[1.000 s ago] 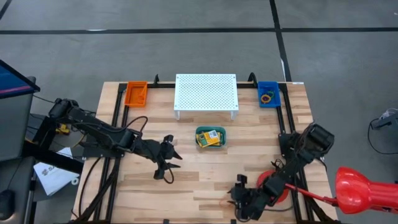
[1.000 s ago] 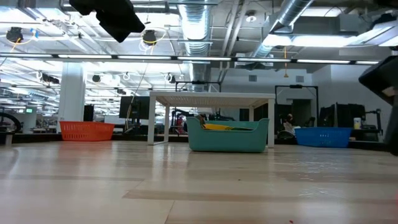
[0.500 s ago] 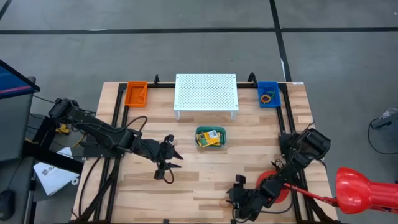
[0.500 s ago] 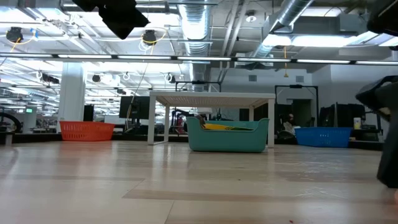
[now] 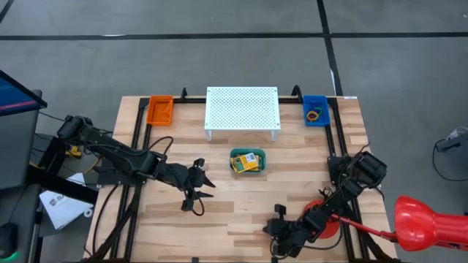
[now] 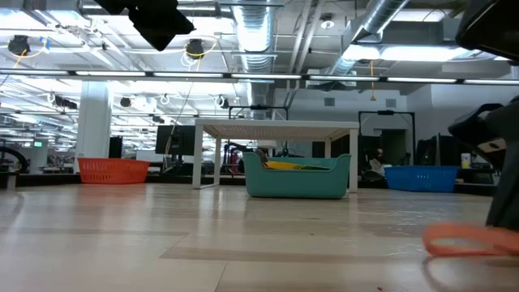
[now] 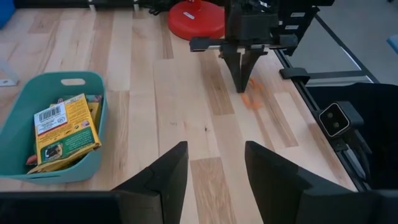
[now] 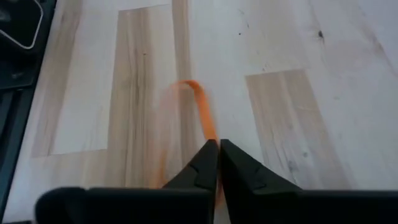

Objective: Pick & Place Office Desk Supplies
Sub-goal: Put the orange rubber band into the orange bin, then put the orange bin on the shelf

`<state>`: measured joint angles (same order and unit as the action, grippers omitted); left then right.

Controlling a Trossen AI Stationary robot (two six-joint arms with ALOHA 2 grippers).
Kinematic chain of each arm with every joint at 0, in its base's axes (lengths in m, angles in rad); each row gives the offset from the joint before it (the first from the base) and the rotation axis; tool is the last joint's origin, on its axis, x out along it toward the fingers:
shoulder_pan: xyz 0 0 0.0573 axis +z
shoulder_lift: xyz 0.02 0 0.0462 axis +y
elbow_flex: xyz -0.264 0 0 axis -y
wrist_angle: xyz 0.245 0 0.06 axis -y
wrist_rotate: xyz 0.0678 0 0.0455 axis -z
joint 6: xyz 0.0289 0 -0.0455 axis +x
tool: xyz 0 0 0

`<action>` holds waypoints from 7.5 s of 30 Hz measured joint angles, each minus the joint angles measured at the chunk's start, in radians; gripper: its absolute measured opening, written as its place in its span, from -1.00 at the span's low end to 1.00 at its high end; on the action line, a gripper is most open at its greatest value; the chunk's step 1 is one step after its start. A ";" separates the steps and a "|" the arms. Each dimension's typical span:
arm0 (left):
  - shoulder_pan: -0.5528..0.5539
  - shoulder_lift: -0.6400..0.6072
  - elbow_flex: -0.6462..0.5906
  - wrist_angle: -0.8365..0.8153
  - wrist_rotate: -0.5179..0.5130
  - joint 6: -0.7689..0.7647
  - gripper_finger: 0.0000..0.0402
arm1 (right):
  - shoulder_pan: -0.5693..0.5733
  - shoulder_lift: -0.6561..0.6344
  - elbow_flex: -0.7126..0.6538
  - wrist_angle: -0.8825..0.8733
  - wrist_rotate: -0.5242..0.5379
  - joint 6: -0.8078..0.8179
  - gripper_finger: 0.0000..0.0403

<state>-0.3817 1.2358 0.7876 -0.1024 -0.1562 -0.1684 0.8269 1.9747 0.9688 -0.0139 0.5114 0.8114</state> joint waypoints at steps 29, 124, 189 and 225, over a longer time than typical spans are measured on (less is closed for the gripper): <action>-0.055 0.221 0.000 0.405 -0.163 0.103 0.04 | -0.141 -0.326 -0.003 0.046 0.327 -0.768 -1.00; 1.275 0.277 0.065 -0.518 -0.571 0.066 -1.00 | -0.101 -0.470 -0.003 -0.298 0.769 -0.661 -0.25; 1.187 0.289 0.247 -0.741 -0.253 -0.162 -0.04 | -0.053 -0.468 -0.003 -0.398 0.766 -0.548 -0.25; 1.188 0.289 0.112 -0.553 -0.238 -0.276 -0.19 | -0.021 -0.468 -0.004 -0.397 0.770 -0.530 -0.25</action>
<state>0.8062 1.5249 0.8993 -0.6552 -0.3946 -0.4442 0.8059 1.5066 0.9649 -0.4110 1.2814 0.2813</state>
